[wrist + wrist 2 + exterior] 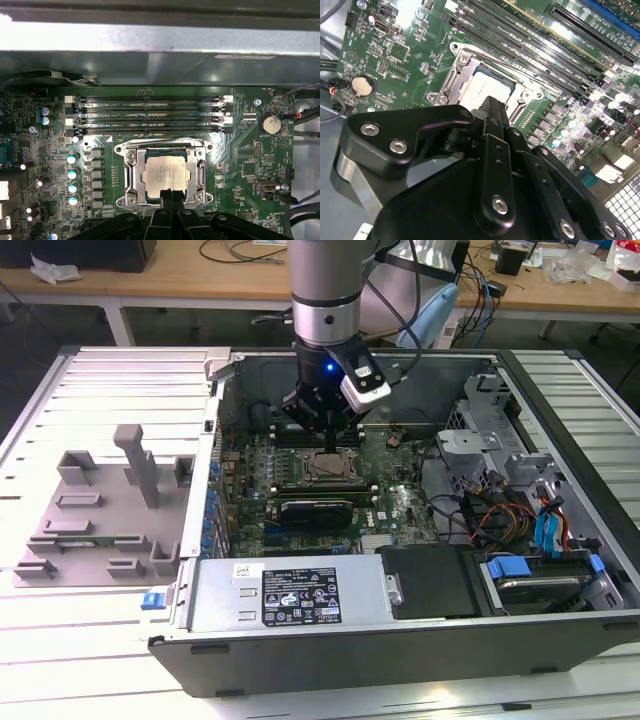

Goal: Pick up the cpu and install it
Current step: 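Install the second cpu locking lever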

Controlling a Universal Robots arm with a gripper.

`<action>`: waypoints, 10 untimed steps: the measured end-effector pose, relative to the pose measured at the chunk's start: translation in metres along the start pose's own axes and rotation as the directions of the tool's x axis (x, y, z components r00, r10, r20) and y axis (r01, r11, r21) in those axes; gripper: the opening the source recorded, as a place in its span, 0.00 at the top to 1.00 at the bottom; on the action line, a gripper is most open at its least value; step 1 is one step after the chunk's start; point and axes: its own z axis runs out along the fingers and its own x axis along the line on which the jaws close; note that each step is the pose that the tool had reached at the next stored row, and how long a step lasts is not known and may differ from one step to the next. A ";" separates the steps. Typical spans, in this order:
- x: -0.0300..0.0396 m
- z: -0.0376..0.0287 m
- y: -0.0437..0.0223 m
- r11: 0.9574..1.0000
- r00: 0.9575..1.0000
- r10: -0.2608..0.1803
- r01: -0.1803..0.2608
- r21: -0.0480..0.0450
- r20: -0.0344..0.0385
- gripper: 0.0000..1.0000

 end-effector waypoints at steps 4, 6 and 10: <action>0.0000 -0.0002 0.0000 1.000 1.000 0.000 0.000 0.000 0.000 0.89; 0.0000 -0.0003 0.0000 1.000 1.000 0.000 0.000 0.000 0.000 0.89; 0.0000 -0.0003 0.0000 1.000 1.000 0.000 0.000 0.000 0.000 0.89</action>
